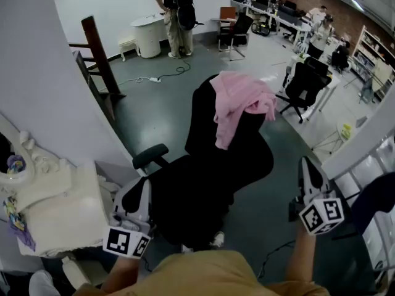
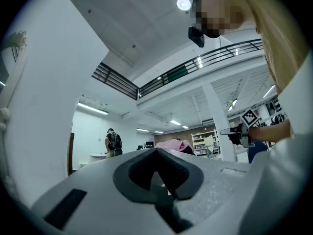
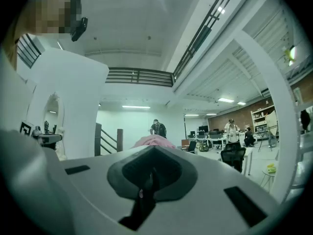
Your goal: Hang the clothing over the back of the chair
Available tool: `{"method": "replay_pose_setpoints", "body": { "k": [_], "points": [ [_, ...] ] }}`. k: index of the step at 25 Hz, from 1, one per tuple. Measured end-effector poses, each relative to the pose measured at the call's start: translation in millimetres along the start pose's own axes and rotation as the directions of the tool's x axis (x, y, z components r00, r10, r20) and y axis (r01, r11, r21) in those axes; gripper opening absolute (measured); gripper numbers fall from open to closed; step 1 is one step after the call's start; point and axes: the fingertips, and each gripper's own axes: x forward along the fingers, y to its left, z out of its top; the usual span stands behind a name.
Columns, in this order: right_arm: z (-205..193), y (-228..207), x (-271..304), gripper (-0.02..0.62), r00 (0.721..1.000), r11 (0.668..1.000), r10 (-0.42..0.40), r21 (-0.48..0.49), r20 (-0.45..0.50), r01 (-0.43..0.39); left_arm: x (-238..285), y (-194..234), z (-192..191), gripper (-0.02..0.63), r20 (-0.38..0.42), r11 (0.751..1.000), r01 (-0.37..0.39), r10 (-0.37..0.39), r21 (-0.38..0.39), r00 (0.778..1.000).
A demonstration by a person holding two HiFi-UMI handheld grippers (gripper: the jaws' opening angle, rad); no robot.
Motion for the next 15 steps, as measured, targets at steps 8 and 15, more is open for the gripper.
{"method": "replay_pose_setpoints", "body": {
  "k": [8,15],
  "points": [
    [6.9,30.8,-30.7,0.003,0.999,0.999,-0.033,0.008,0.035,0.033,-11.2,17.1,-2.6,0.005,0.0,1.0,-0.026,0.026,-0.013,1.0],
    [3.7,61.5,-40.8,0.003,1.0,0.999,-0.016,-0.034,0.027,0.016,-24.4,34.2,-6.9,0.005,0.002,0.998,-0.059,0.059,-0.015,0.998]
  ]
}}
